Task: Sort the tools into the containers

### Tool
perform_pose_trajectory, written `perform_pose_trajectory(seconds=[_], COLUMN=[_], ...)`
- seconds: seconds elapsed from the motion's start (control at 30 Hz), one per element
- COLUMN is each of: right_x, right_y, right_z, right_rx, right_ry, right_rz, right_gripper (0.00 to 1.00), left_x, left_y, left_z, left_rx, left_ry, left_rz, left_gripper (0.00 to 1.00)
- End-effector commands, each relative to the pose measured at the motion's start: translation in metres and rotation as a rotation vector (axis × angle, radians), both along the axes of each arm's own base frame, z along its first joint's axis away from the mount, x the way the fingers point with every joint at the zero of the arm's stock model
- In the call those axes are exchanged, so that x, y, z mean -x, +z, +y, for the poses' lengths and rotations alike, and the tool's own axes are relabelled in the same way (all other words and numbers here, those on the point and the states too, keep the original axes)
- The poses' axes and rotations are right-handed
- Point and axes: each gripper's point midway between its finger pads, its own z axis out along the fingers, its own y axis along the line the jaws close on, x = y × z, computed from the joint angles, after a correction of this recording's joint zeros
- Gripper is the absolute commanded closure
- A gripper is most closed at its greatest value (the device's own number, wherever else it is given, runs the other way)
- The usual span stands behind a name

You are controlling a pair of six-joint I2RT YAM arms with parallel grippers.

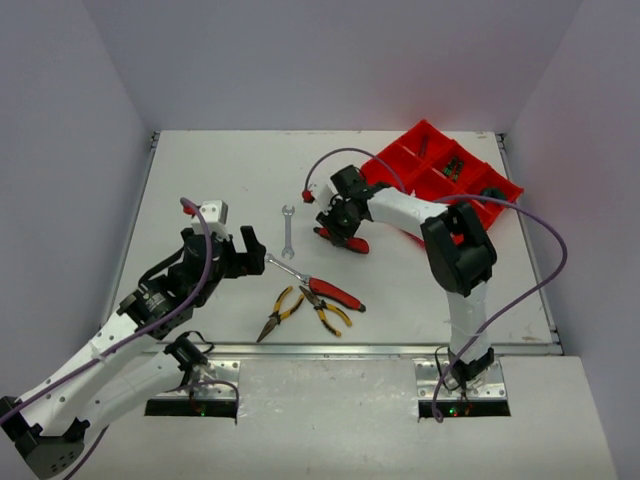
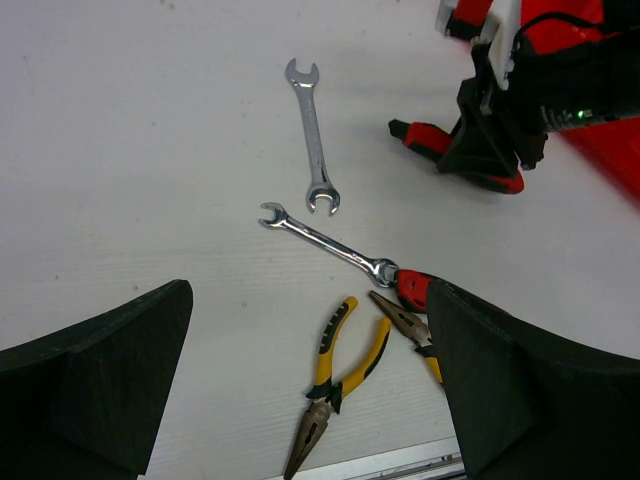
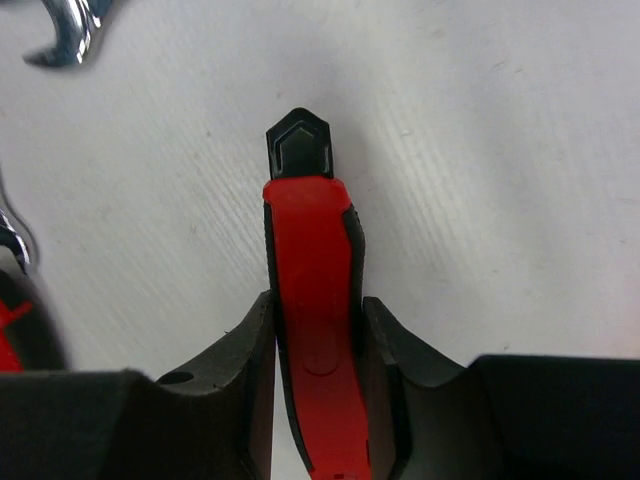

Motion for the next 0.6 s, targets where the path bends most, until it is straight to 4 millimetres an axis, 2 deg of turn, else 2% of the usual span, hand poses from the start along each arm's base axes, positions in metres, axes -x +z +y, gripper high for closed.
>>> perform_pose_trajectory(seconds=[0.0, 0.07, 0.1, 0.13, 0.2, 0.33, 0.37, 0.47, 0.57], right_x=[-0.073, -0.108, -0.119, -0.129, -0.159, -0.197, -0.207, -0.219, -0.217], right_y=[0.126, 0.147, 0.154, 0.156, 0.159, 0.152, 0.154, 0.142, 0.131], right_z=[0.003, -0.037, -0.048, -0.057, -0.094, -0.112, -0.122, -0.142, -0.157], right_rx=[-0.362, -0.523, -0.579, -0.607, -0.680, -0.832, -0.839, -0.794, -0.768], right_ry=[-0.428, -0.682, -0.765, -0.836, -1.025, -1.162, -1.207, -1.316, -1.372], right_rz=[-0.128, -0.037, -0.009, -0.008, -0.033, -0.012, -0.032, -0.101, -0.165], right_gripper=[1.00, 1.00, 1.00, 1.00, 1.00, 1.00, 1.00, 1.00, 1.00], left_x=[-0.003, -0.003, -0.003, -0.003, -0.002, -0.001, -0.001, -0.002, -0.002], left_y=[0.009, 0.010, 0.010, 0.010, 0.012, 0.013, 0.013, 0.012, 0.011], left_z=[0.000, 0.000, 0.001, 0.001, 0.002, 0.003, 0.004, 0.004, 0.003], left_rx=[0.017, 0.019, 0.020, 0.020, 0.023, 0.027, 0.028, 0.025, 0.024], left_ry=[0.006, 0.007, 0.008, 0.009, 0.010, 0.018, 0.019, 0.019, 0.016], left_rz=[-0.031, -0.033, -0.033, -0.034, -0.039, -0.045, -0.047, -0.044, -0.039], left_gripper=[0.00, 0.00, 0.00, 0.00, 0.00, 0.00, 0.00, 0.00, 0.00])
